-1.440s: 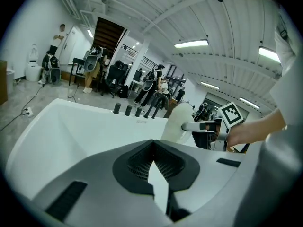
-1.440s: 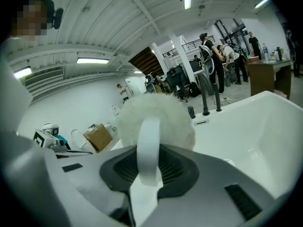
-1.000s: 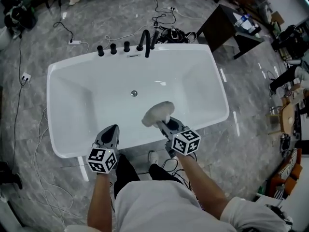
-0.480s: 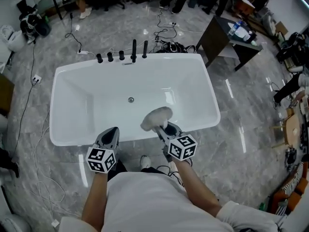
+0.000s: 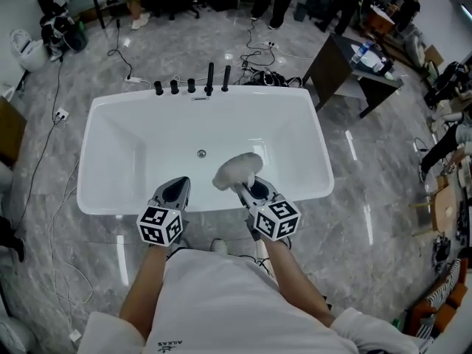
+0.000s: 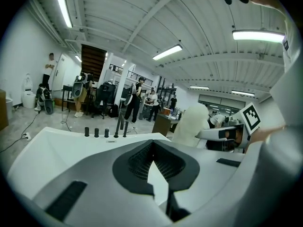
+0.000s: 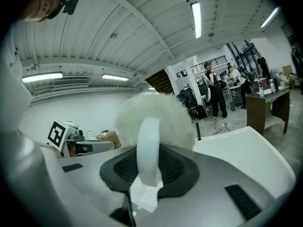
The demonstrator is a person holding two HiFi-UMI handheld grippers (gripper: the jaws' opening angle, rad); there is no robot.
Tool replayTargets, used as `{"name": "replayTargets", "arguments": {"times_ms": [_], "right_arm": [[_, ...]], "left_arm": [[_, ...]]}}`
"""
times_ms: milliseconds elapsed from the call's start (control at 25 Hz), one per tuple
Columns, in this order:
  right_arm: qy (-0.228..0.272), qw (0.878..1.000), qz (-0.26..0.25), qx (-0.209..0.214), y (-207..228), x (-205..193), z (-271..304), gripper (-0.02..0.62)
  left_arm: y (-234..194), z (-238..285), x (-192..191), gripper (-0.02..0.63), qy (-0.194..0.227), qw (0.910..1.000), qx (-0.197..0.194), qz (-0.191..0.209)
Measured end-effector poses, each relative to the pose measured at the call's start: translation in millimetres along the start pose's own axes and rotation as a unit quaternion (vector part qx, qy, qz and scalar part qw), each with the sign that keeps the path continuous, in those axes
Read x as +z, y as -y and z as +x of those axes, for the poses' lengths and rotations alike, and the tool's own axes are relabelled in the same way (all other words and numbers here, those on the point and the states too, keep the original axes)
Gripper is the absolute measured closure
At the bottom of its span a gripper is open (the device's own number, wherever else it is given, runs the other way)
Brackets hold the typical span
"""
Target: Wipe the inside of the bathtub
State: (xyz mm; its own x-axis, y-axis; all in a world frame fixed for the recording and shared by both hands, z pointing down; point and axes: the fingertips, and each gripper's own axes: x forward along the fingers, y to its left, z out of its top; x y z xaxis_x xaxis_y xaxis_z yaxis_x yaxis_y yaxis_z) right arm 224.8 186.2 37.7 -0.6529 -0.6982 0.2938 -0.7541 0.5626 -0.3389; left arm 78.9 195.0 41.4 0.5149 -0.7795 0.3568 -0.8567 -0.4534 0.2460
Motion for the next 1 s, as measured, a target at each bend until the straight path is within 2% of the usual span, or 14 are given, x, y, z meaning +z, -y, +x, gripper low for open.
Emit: {"name": "replayTargets", "arguments": {"times_ms": [200, 440, 640, 1000], "right_arm": [[0.015, 1.000, 0.003, -0.023, -2, 16, 8, 0.503], [0.036, 0.999, -0.011, -0.033, -17, 38, 28, 0.505], [0.053, 0.998, 0.010, -0.038, -22, 49, 32, 0.503], [0.062, 0.997, 0.013, -0.049, -38, 48, 43, 0.503]], "left_arm": [[-10, 0, 15, 0.600, 0.005, 0.9997, -0.019, 0.011], [-36, 2, 42, 0.600, 0.022, 0.9991, -0.032, 0.020], [-53, 0, 68, 0.600, 0.040, 0.9985, -0.031, 0.018], [-72, -13, 64, 0.600, 0.041, 0.9985, -0.034, 0.015]]}}
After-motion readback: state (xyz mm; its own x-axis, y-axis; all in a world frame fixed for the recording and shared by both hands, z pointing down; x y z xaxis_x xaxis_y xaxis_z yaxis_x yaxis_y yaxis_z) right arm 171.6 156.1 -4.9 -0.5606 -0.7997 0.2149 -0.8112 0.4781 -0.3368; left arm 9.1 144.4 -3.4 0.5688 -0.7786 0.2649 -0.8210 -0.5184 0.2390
